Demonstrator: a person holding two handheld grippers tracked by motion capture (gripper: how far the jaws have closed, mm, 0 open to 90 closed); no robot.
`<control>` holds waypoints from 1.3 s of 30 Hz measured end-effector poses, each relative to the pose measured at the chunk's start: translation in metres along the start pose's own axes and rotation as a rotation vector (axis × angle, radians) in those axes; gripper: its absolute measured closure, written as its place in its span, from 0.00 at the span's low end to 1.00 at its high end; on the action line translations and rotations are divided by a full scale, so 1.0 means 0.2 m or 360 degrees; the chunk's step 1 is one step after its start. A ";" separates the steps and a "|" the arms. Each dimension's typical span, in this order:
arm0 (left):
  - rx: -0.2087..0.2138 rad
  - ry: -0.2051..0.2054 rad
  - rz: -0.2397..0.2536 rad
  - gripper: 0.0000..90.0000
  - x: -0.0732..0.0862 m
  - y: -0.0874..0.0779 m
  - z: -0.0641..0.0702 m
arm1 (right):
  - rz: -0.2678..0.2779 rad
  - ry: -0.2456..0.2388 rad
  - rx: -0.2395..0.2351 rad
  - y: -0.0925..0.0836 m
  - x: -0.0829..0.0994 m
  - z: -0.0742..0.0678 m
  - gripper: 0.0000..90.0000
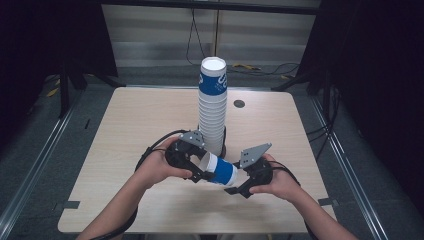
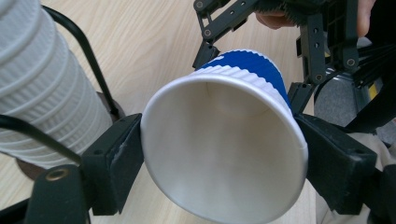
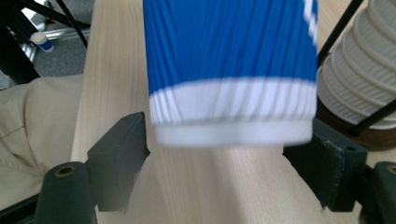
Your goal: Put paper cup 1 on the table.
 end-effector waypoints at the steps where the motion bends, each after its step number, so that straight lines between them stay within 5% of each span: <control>1: -0.0003 0.0001 -0.0004 0.21 0.00 -0.01 0.00 | 0.0002 -0.0003 0.0001 0.00 0.00 0.00 0.22; 10: -0.0040 -0.0023 -0.0107 0.21 0.04 -0.04 -0.02 | -0.0080 0.0011 0.0028 0.02 0.04 0.02 0.20; 19: -0.0123 -0.0024 -0.0336 0.21 0.13 -0.06 -0.06 | -0.0163 0.0033 0.0095 0.01 0.07 0.05 0.18; 39: -0.0169 -0.0028 -0.0556 0.20 0.22 -0.11 -0.11 | -0.0197 0.0055 0.0108 0.00 0.11 0.07 0.17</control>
Point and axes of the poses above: each handheld gripper's, and its own axes: y roughly forward along the jaws, x roughly out of its underside, z roughly to its right, the point moved 8 cm from there along y, roughly forward along the jaws, and after that the axes turned 4 degrees about y, right-handed, at the moved point
